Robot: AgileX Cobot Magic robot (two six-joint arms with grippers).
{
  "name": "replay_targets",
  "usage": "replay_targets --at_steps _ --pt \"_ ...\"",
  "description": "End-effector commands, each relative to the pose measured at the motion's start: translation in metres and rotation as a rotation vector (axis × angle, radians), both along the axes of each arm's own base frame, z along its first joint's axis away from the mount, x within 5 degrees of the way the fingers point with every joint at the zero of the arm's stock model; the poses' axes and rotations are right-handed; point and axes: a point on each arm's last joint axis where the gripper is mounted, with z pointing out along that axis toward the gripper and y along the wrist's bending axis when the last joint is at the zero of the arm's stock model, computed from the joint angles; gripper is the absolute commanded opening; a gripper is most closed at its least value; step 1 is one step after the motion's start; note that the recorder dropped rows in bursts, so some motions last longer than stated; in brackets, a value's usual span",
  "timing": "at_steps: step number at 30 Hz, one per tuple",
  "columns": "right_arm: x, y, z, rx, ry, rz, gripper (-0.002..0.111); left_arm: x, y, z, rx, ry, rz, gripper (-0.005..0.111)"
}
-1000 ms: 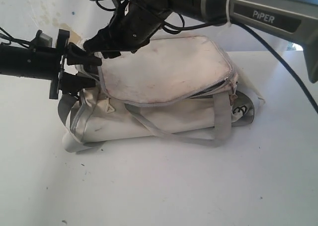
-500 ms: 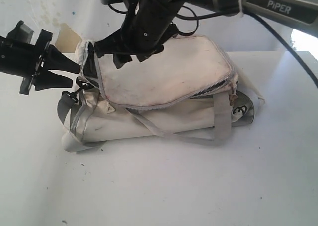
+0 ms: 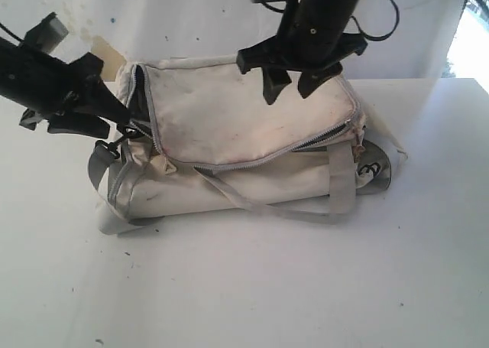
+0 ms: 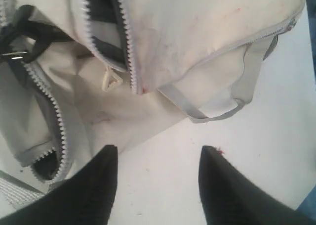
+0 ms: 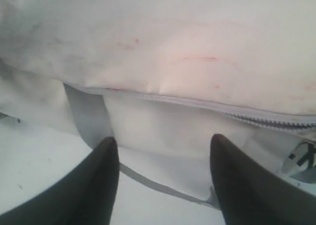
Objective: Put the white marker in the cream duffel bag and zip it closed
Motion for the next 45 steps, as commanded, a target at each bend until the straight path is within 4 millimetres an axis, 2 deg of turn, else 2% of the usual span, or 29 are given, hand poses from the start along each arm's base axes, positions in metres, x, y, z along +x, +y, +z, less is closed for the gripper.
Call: replay_targets --at_steps 1,10,13,16,19,23,29,30,31,33,34,35,36,38,41,43,45 --pt "0.012 -0.033 0.005 0.034 0.012 -0.027 0.052 -0.009 -0.034 0.01 0.024 -0.054 -0.054 0.052" --pt "0.035 -0.101 0.003 0.057 0.017 -0.162 0.052 -0.024 -0.1 0.014 0.0 -0.124 -0.107 0.052" --pt "0.044 -0.122 -0.008 0.051 0.041 -0.213 0.052 -0.03 -0.119 0.017 -0.035 -0.142 -0.11 0.052" --pt "0.051 -0.132 -0.024 0.049 0.078 -0.239 0.052 -0.037 -0.139 0.019 -0.061 -0.164 -0.117 0.052" --pt "0.056 -0.135 -0.037 0.04 0.104 -0.248 0.052 -0.043 -0.155 0.02 -0.063 -0.193 -0.129 0.052" --pt "0.069 -0.134 -0.051 0.053 0.056 -0.263 0.052 -0.054 -0.174 0.021 -0.065 -0.226 -0.156 0.052" --pt "0.085 -0.131 -0.076 0.088 0.025 -0.293 0.052 -0.061 -0.185 0.021 -0.06 -0.249 -0.174 0.052" --pt "0.088 -0.128 -0.085 0.117 0.047 -0.3 0.051 -0.061 -0.185 0.021 -0.06 -0.25 -0.173 0.052" --pt "0.088 -0.127 -0.089 0.136 0.061 -0.303 0.05 -0.06 -0.185 0.021 -0.058 -0.253 -0.172 0.052" --pt "0.091 -0.124 -0.094 0.158 0.062 -0.297 0.037 -0.06 -0.185 0.02 -0.051 -0.261 -0.172 0.052" --pt "0.091 -0.124 -0.095 0.167 0.065 -0.299 0.024 -0.059 -0.185 0.02 -0.051 -0.264 -0.169 0.052" --pt "0.091 -0.123 -0.095 0.171 0.07 -0.299 0.017 -0.059 -0.185 0.02 -0.051 -0.264 -0.169 0.052" --pt "0.088 -0.122 -0.093 0.177 0.088 -0.295 0.002 -0.059 -0.185 0.02 -0.051 -0.264 -0.169 0.052" --pt "0.084 -0.118 -0.082 0.237 0.108 -0.297 0.0 -0.06 -0.184 0.017 -0.051 -0.236 -0.15 0.052" --pt "0.076 -0.111 -0.062 0.338 0.133 -0.303 0.0 -0.058 -0.182 -0.002 -0.037 -0.195 -0.087 0.052" --pt "0.072 -0.109 -0.057 0.363 0.17 -0.317 0.0 -0.058 -0.187 -0.011 -0.08 -0.156 -0.025 0.052" --pt "0.067 -0.109 -0.057 0.359 0.225 -0.317 0.0 -0.058 -0.198 -0.011 -0.131 -0.206 -0.013 0.052"
